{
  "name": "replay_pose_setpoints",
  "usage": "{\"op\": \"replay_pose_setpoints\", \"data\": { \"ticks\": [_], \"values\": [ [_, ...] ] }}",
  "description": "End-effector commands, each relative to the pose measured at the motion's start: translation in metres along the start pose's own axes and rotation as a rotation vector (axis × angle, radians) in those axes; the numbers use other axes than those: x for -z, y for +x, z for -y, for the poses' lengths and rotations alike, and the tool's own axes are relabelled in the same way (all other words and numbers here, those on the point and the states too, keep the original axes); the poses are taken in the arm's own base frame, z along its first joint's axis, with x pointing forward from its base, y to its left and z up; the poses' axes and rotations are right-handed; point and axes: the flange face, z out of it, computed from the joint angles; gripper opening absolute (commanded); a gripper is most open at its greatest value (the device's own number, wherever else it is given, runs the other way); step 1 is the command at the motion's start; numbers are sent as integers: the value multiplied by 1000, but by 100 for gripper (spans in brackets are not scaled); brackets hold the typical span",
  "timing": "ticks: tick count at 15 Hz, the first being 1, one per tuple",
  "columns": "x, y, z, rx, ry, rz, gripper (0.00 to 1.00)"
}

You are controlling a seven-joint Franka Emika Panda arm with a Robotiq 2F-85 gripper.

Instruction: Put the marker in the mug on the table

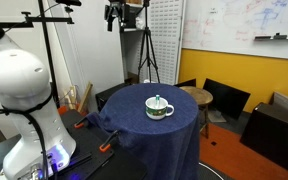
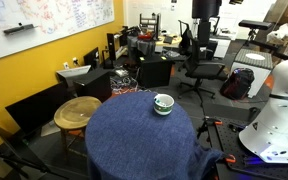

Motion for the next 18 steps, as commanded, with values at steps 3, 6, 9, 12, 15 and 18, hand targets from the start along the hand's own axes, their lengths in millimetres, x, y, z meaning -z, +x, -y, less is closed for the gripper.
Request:
{"op": "replay_pose_setpoints", "data": {
  "ticks": [3, 6, 9, 12, 15, 18],
  "values": [
    [0, -1, -26, 170, -125, -59, 100],
    [-1, 4, -45, 206, -207, -120, 100],
    [-9, 6, -65, 222, -271, -191, 100],
    [-21, 1, -84, 274, -339, -255, 100],
    [-34, -8, -107, 324, -365, -303, 100],
    [-43, -20, -138, 329, -350, -354, 100]
  ]
}}
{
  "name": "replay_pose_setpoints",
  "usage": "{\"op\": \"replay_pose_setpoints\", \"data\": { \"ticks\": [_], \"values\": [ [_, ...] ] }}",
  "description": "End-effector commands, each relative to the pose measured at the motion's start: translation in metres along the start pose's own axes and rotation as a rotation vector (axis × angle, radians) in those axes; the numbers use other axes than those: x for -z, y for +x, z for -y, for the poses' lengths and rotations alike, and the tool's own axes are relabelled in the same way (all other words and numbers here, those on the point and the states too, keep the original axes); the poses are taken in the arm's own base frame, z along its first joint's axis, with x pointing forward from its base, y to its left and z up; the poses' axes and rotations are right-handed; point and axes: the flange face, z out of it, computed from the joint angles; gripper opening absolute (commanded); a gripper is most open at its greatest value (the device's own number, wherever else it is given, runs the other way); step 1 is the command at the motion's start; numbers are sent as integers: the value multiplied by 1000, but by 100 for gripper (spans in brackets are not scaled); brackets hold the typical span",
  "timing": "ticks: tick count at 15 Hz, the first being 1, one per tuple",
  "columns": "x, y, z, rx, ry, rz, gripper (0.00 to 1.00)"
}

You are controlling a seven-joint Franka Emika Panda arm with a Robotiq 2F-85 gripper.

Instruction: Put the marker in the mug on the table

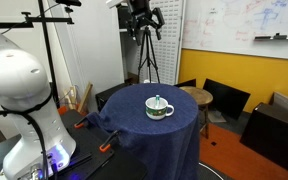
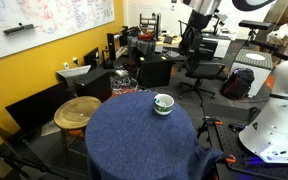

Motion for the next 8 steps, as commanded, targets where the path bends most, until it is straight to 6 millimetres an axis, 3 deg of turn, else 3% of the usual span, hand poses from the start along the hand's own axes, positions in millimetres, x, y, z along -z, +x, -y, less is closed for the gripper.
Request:
{"op": "replay_pose_setpoints", "data": {
  "ticks": [1, 8],
  "values": [
    [-10, -33, -21, 13, -11, -80, 100],
    [-37, -61, -51, 106, 5, -220, 100]
  ]
}}
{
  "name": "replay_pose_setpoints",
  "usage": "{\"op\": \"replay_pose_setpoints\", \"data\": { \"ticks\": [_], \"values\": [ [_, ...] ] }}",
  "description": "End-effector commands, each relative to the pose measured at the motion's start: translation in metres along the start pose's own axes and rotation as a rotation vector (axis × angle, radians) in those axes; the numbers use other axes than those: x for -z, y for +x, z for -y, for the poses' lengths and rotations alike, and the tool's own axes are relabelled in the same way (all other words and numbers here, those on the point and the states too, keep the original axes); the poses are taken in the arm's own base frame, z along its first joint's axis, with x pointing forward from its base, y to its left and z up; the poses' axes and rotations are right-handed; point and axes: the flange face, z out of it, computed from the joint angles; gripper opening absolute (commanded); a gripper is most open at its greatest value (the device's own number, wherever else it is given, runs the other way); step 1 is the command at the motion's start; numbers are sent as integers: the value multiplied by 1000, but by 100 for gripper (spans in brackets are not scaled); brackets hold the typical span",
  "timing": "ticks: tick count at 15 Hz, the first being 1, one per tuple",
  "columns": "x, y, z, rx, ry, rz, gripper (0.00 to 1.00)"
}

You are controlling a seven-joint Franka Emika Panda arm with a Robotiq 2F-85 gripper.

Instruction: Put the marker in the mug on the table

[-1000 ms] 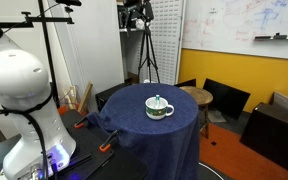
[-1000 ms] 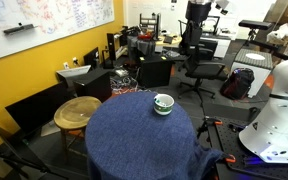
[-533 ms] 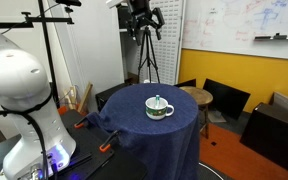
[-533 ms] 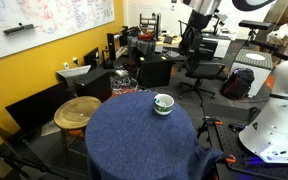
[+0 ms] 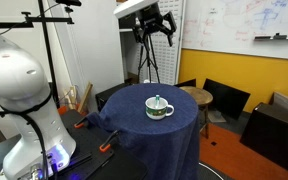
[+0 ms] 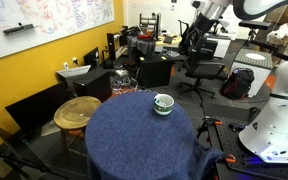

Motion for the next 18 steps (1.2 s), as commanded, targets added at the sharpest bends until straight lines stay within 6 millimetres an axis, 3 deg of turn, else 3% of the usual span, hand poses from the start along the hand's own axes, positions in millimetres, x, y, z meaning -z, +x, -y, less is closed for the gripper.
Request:
{"op": "replay_pose_setpoints", "data": {
  "ticks": [1, 10, 11, 18],
  "values": [
    [-10, -13, -7, 87, 17, -75, 100],
    [-46, -15, -23, 162, 137, -127, 100],
    [-38, -23, -18, 155, 133, -114, 100],
    [-46, -20, -17, 152, 145, -104, 100]
  ]
}}
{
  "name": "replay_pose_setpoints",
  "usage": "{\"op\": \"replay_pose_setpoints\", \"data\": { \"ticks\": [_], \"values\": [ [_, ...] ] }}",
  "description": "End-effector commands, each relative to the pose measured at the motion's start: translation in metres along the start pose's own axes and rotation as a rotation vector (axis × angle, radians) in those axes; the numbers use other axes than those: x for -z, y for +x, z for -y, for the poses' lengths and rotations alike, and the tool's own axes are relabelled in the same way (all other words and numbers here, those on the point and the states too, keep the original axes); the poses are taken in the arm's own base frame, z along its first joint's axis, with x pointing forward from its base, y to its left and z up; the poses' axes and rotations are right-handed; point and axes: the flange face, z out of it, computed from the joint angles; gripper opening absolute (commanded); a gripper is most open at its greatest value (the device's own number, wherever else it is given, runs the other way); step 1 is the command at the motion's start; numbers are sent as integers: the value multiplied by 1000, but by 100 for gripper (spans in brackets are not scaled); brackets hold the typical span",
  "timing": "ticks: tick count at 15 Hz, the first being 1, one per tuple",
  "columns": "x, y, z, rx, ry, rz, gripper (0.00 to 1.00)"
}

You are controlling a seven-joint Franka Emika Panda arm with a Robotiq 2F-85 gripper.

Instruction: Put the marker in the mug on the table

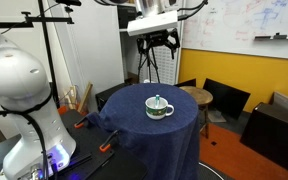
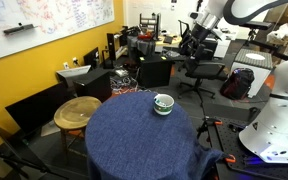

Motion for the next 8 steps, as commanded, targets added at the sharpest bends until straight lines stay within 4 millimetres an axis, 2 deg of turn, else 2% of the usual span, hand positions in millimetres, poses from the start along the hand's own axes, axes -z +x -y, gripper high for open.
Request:
{"op": "replay_pose_setpoints", "data": {
  "ticks": [1, 8],
  "values": [
    [-4, -2, -2, -10, -6, 12, 100],
    [-37, -2, -2, 7, 54, 30, 100]
  ]
}}
